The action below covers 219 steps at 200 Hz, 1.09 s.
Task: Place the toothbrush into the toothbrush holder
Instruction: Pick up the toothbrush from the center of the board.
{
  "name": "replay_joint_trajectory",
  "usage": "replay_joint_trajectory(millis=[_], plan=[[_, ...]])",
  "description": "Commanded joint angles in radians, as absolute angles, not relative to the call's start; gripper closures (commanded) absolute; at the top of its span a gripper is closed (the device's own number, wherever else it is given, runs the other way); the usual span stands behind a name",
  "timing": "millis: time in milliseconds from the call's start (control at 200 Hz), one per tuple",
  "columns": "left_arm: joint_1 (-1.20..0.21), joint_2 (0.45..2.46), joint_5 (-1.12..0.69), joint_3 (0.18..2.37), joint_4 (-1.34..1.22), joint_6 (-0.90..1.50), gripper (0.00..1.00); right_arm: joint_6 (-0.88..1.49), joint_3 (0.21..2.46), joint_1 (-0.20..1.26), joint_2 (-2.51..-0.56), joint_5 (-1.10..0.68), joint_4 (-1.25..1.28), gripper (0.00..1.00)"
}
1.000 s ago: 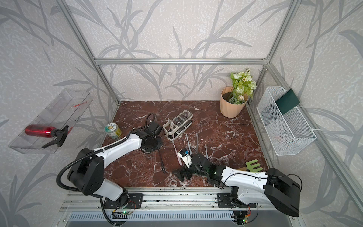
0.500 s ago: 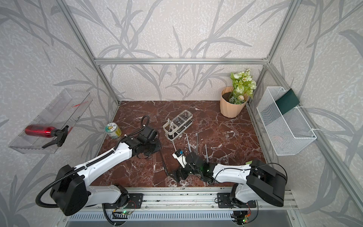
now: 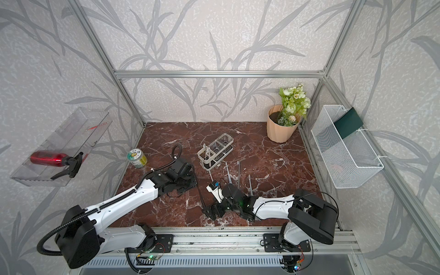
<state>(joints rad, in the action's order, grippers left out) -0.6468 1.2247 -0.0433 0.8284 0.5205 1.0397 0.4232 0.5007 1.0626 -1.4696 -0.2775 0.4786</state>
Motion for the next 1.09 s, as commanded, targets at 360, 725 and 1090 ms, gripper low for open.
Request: replay_joint_trajectory(millis=[360,725,1090], plan=[[-0.653,1.188,-0.016,0.804,0.504,1.069,1.0,0.445,0.547,1.06,-1.524,-0.347,0.531,0.49],[-0.654,1.173,0.012,0.805,0.515,1.057,1.0,0.45,0.567,1.06,-1.558,-0.379,0.526,0.77],[-0.651,1.149,0.033,0.838,0.559,1.041,0.78,0.448,0.562,1.055,-1.531,-0.367,0.505,1.0]])
